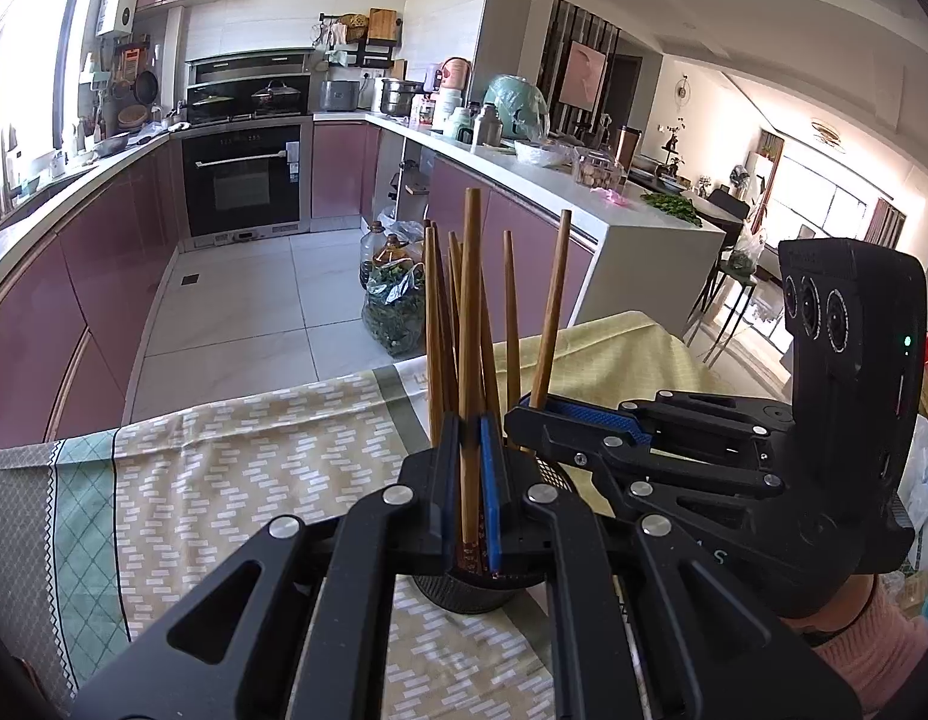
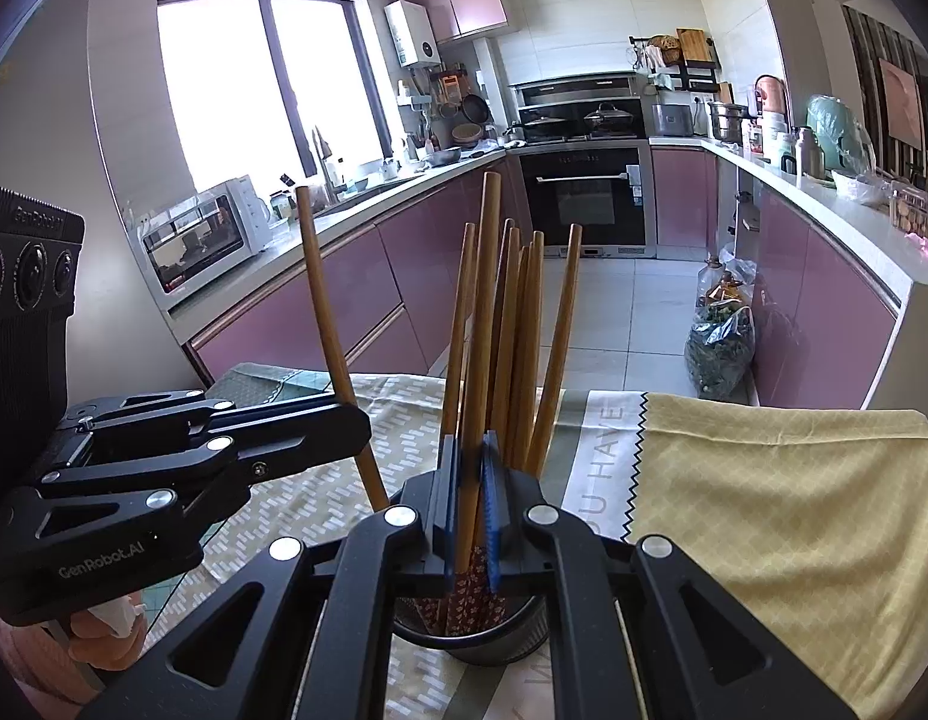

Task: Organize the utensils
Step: 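Lower both held chopsticks into the mesh cup beside the others, then open both tools to release the chopsticks and pull back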

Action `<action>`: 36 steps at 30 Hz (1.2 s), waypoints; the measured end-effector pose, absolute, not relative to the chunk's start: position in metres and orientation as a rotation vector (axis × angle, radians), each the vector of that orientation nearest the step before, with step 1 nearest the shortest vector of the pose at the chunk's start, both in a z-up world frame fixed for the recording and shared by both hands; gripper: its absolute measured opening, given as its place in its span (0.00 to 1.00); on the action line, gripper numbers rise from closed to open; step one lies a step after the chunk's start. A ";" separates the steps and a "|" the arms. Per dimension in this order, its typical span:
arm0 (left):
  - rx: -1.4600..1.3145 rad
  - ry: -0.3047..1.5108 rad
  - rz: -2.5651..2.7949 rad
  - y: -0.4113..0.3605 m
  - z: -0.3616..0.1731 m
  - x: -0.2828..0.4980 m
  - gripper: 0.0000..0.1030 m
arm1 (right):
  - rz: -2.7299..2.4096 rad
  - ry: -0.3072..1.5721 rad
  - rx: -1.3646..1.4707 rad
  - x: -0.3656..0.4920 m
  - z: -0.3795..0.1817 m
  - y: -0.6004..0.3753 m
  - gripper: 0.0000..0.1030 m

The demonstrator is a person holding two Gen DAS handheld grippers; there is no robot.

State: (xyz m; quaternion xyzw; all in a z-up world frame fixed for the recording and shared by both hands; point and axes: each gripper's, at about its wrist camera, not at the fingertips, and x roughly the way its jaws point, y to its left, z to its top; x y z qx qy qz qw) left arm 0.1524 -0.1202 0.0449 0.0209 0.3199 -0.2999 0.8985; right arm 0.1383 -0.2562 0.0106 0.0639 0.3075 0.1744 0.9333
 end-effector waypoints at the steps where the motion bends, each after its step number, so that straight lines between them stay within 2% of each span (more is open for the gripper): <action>1: 0.039 0.667 -0.623 -0.120 0.044 0.154 0.07 | 0.355 0.630 0.130 0.139 0.010 -0.256 0.07; 27: 0.005 0.737 -0.626 -0.114 0.010 0.192 0.08 | 0.344 0.648 0.170 0.151 0.000 -0.258 0.07; 32: 0.004 0.700 -0.588 -0.104 0.009 0.182 0.24 | 0.344 0.643 0.166 0.146 0.001 -0.258 0.15; 35: -0.008 0.678 -0.555 -0.093 0.008 0.176 0.44 | 0.343 0.635 0.160 0.141 0.004 -0.259 0.20; 36: -0.010 0.668 -0.540 -0.089 0.009 0.173 0.45 | 0.343 0.631 0.157 0.139 0.005 -0.259 0.22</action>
